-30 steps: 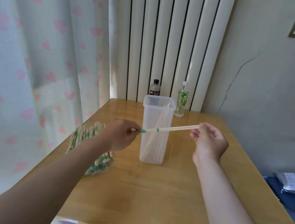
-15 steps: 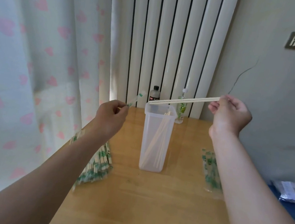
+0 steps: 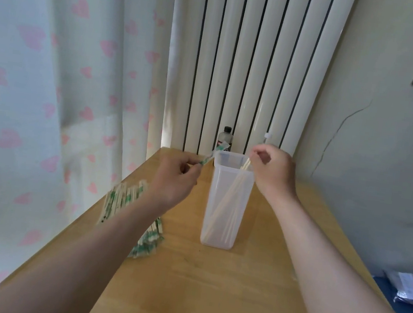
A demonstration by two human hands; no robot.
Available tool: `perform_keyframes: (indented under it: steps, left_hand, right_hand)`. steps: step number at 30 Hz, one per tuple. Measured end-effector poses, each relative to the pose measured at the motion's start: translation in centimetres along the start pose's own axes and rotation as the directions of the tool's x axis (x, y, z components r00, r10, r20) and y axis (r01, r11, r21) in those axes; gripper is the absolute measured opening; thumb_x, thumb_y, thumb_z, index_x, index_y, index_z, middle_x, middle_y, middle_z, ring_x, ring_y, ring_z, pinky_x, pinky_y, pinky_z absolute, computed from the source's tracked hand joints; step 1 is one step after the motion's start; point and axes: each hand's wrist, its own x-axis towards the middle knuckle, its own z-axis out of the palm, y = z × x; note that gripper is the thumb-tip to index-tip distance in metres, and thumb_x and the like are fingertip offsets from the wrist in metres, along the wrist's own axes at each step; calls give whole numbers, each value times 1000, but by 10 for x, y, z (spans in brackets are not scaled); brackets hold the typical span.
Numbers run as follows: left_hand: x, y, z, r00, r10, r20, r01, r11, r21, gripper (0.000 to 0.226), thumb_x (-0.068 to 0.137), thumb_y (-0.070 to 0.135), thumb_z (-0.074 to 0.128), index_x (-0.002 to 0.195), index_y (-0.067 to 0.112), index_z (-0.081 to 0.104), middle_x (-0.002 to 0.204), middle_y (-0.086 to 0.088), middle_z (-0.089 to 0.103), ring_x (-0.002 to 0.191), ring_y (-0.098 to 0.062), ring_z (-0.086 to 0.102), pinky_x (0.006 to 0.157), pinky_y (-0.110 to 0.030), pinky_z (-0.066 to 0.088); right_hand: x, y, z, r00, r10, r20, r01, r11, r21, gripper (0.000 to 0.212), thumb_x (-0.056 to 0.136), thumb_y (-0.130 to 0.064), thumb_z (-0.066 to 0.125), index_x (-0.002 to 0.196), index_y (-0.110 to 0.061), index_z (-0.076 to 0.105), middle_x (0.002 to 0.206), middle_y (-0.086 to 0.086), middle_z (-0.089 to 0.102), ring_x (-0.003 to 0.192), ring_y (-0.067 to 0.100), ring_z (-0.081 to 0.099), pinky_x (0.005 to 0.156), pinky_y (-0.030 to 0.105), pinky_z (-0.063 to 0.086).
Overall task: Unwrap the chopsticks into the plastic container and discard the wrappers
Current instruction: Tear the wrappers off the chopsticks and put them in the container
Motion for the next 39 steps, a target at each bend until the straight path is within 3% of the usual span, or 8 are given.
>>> perform_keyframes:
  steps: [3,8,14,17,19,25,31,39]
  left_hand:
    - [-2,-1,5,999,-12,34,12,1000,11,18,100,18,54,93,19,70,75,-5,65,50,4,53,49,-11,39]
    - [-6,-1,30,976,-134,172,157,979,-130,25,101,14,43,107,18,68,70,-4,66,55,-14,51,49,-25,38]
    - [-18,-4,92,902,-223,369,305,935,-180,28,95,4,40,105,7,65,73,-10,68,57,-21,53,51,-29,38]
    - [-21,-10,136,841,-283,462,400,899,-177,23,96,4,43,103,-3,64,79,-13,65,60,-25,53,51,-30,39]
    - [-20,-15,167,808,-334,485,463,870,-172,17,97,3,46,100,0,63,84,-16,60,59,-25,55,48,-29,42]
    - [1,-35,253,757,-465,460,527,850,-9,8,98,6,49,99,6,57,89,-14,56,72,-26,62,64,-32,54]
    - [27,-54,307,817,-470,334,412,881,232,6,89,4,60,88,7,65,79,-11,60,67,-25,56,59,-30,46]
    - [40,-73,343,819,-460,344,371,881,294,8,85,3,70,79,6,65,70,-14,62,59,-24,60,58,-31,51]
  right_hand:
    - [-1,4,2,994,-8,107,15,998,-63,24,102,-17,55,105,-10,78,93,-5,67,91,13,61,78,25,42]
    - [-5,30,-25,990,136,-22,-136,991,2,21,104,-15,49,109,-21,69,100,-8,65,89,8,60,71,10,41]
    - [-24,111,-85,905,396,-155,-409,911,-57,21,100,-9,52,107,-14,71,105,3,68,105,25,64,85,26,43]
    - [-51,165,-112,828,545,-132,-561,804,-196,28,95,-3,50,115,-8,69,121,13,69,116,33,61,98,37,46]
    - [-74,200,-122,784,617,-71,-603,730,-322,26,96,-3,49,117,-3,66,125,18,65,117,37,58,97,40,46]
    - [-121,256,-118,795,592,130,-359,633,-685,31,107,-23,37,128,-18,58,138,7,52,129,31,48,108,40,37]
    - [-123,268,-113,831,534,159,-272,638,-721,36,106,-21,36,134,-21,58,139,1,52,133,26,44,112,39,33]
    - [-124,269,-113,847,507,161,-260,658,-706,26,101,-23,41,119,-19,59,126,1,56,123,26,48,105,40,36]
